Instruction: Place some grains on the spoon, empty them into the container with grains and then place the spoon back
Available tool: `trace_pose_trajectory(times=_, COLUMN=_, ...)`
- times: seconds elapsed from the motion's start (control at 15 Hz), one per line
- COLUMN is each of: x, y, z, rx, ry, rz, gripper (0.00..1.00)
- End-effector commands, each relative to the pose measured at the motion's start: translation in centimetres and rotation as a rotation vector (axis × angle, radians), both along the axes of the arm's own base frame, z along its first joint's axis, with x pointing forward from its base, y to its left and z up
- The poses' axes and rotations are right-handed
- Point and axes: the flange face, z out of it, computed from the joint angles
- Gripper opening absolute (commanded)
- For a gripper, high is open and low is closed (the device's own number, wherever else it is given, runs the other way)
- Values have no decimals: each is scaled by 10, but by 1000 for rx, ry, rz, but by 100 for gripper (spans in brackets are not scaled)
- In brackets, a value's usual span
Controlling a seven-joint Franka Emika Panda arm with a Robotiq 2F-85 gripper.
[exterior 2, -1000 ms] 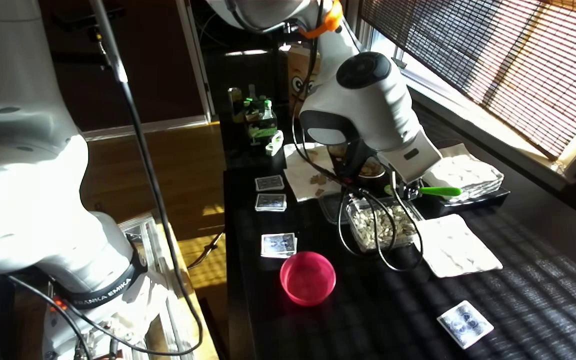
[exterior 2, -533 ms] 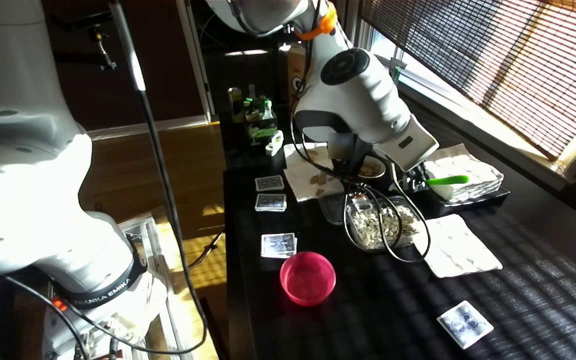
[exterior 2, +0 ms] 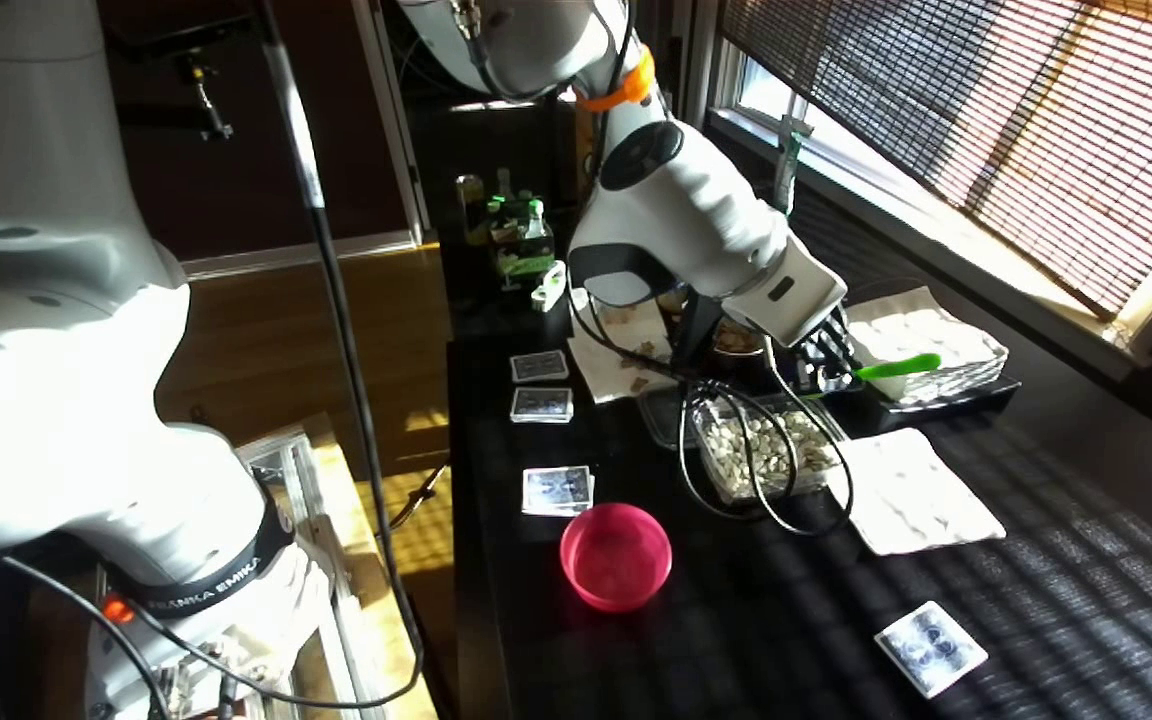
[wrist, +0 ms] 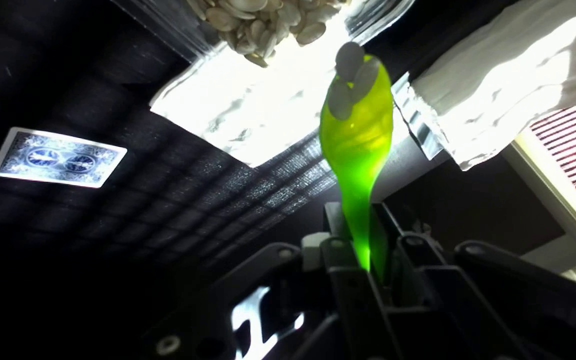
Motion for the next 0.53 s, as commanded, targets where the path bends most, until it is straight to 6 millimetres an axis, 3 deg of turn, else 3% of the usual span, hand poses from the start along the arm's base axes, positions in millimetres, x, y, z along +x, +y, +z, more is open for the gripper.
trace_pose_trajectory(times=0.0, x=-10, y=2, z=-7, rx=-68, ry=-27, rz=-10, gripper=4)
trace_pose_trajectory(times=0.47, x=-18, y=10, z=-10, rx=-135, ry=-94, rz=2, gripper=4)
